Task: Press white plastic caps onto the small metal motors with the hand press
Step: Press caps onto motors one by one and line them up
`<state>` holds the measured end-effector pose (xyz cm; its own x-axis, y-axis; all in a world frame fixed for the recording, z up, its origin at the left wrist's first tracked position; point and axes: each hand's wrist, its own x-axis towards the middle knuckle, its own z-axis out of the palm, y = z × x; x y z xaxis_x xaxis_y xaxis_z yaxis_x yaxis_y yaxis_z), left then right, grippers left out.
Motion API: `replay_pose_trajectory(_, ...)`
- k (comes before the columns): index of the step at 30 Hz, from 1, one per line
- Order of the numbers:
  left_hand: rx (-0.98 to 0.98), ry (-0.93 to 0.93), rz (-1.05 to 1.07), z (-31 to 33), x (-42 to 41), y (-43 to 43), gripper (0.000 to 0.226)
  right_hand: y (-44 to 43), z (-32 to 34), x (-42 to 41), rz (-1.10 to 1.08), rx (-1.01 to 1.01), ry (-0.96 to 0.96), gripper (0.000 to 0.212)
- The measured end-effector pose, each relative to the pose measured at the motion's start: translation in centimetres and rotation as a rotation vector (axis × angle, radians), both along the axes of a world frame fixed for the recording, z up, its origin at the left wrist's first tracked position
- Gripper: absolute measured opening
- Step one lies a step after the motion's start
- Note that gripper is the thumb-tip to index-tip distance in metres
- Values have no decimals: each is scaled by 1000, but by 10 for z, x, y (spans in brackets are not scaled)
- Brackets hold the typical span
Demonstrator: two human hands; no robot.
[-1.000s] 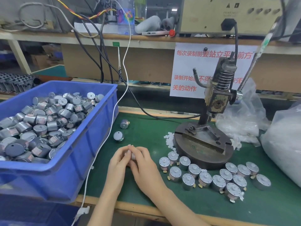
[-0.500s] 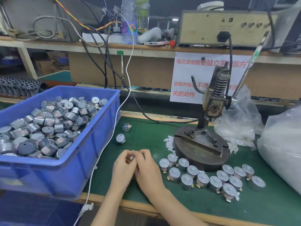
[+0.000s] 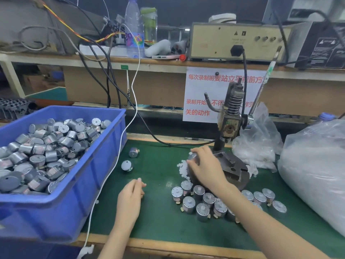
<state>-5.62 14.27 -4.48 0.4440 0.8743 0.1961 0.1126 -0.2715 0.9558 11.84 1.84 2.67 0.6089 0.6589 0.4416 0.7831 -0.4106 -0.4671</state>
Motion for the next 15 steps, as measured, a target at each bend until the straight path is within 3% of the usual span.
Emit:
replay_pose_trajectory(4,27,51,8,0,0,1,31,-19,-6,37,-185,-56,15,40)
replay_pose_trajectory(15,77,118,0,-1,-1,2,27,-29,-11,49,-305,-16,-23,37)
